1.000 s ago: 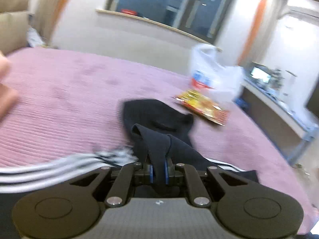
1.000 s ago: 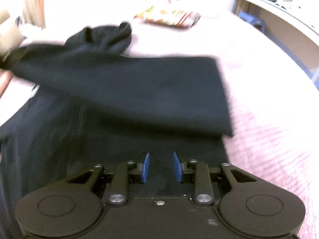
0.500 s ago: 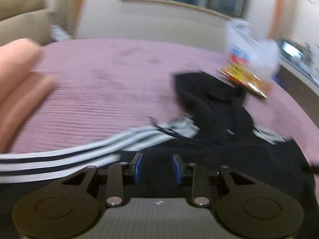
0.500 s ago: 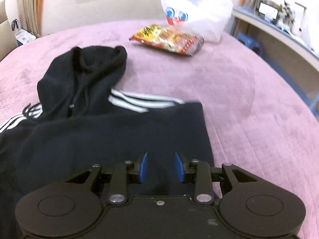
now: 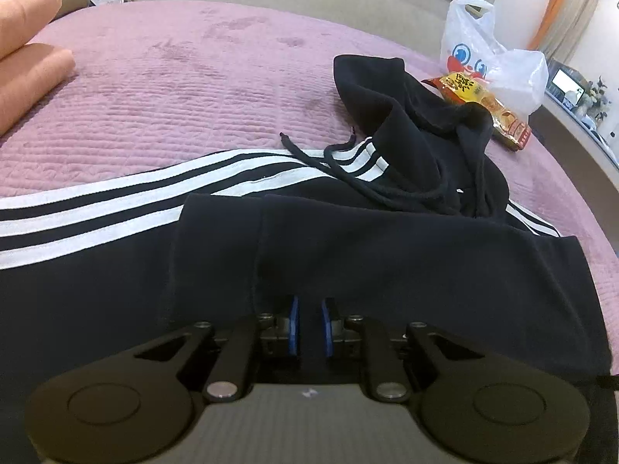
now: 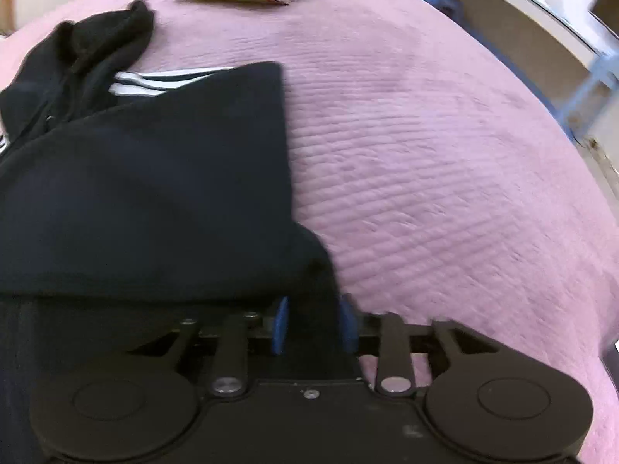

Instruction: Fold large clothes

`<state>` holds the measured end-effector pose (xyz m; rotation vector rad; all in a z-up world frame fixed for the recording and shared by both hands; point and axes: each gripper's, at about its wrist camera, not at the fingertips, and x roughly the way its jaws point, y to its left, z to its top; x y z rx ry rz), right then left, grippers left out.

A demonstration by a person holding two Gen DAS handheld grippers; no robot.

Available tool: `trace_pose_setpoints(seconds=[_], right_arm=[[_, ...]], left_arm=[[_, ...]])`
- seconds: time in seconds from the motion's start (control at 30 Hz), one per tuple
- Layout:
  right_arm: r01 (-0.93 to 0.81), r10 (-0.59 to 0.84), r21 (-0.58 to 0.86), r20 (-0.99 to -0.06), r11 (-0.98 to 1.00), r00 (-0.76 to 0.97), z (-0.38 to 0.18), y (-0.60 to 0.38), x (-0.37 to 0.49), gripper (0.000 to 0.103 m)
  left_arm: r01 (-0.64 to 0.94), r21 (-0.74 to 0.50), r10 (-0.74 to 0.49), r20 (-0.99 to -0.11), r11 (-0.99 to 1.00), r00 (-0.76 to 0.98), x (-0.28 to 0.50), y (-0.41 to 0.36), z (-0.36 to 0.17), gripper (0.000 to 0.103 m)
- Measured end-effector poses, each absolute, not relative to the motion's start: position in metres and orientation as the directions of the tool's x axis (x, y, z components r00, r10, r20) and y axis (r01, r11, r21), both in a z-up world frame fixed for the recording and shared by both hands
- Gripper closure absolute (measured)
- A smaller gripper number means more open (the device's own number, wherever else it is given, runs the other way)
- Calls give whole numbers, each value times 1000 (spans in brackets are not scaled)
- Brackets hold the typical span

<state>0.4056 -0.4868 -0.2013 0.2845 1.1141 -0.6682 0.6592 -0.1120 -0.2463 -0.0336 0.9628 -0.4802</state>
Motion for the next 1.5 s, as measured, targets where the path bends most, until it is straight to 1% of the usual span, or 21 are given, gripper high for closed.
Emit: trace_pose_setpoints(seconds=[0.1,0.13,0.17,0.23,0.27,0.37,0.5,0.6,0.63,0.67,0.73,0.8,0.93,1.07,1.13,1.23,1.27,1.33,1.37,1.4,1.5], right_arm=[[605,-347,-32,-842,796,412,-173,-481,412,63],[583,-361,-42,-820,812,444,-168,-475,420,60],[557,-369,-57,-804,828,467,-166,-469,430,51],[513,-373,-87,-790,854,486,-174,-456,445,49],[502,-373,-104,-799,858,471,-184,-452,449,51],[552,-287,-52,-892,832,349,-223,-459,454,53],[604,-231,55,-893,795,386,-190,-455,452,54],[487,-202,59,-862,872,465,-163,-415,447,54],[434,-187,44,-860,900,475,-162,-398,447,47],[373,-162,30,-867,927,471,-163,-380,445,39],[280,-120,7,-893,960,435,-176,-348,441,39],[225,-74,19,-914,974,398,-186,-324,436,40],[143,22,75,-941,987,338,-200,-293,429,38],[111,18,50,-962,993,273,-213,-280,435,37],[138,41,79,-966,987,257,-216,-284,440,36],[158,53,96,-966,983,255,-215,-285,442,36],[160,54,98,-965,982,255,-216,-285,439,35],[152,52,93,-966,984,254,-216,-282,435,35],[146,50,90,-966,985,254,-217,-281,435,35],[142,48,87,-965,986,256,-215,-282,433,35],[139,46,85,-964,987,263,-214,-283,430,36]], left_arm=[[374,-194,-375,-775,907,509,651,-113,-240,87],[372,-186,-369,-773,910,517,645,-112,-238,87],[370,-186,-368,-772,910,518,638,-110,-235,86],[367,-186,-368,-768,911,524,625,-104,-230,86],[366,-184,-366,-766,912,528,617,-100,-227,86],[344,-137,-318,-771,929,551,593,-84,-217,72],[289,-85,-250,-760,954,600,562,-45,-197,71],[190,-81,-186,-746,978,640,543,-4,-175,70],[141,-82,-155,-735,987,660,536,12,-166,70],[86,-77,-115,-725,993,679,530,30,-157,68],[-36,-51,-10,-700,998,714,521,64,-138,59],[-166,-18,113,-659,986,744,515,97,-118,42],[-357,-4,298,-542,934,786,509,159,-82,26],[-447,42,408,-488,894,771,525,201,-69,23],[-442,48,404,-501,896,765,539,214,-71,18],[-453,-1,380,-543,891,748,560,235,-83,18],[-448,-35,355,-555,893,752,568,243,-88,19],[-439,-103,306,-576,893,758,577,257,-93,40],[-420,-145,268,-577,896,772,580,260,-94,70],[-406,-173,242,-576,898,781,581,263,-93,89],[-370,-214,216,-518,904,828,571,255,-75,93]])
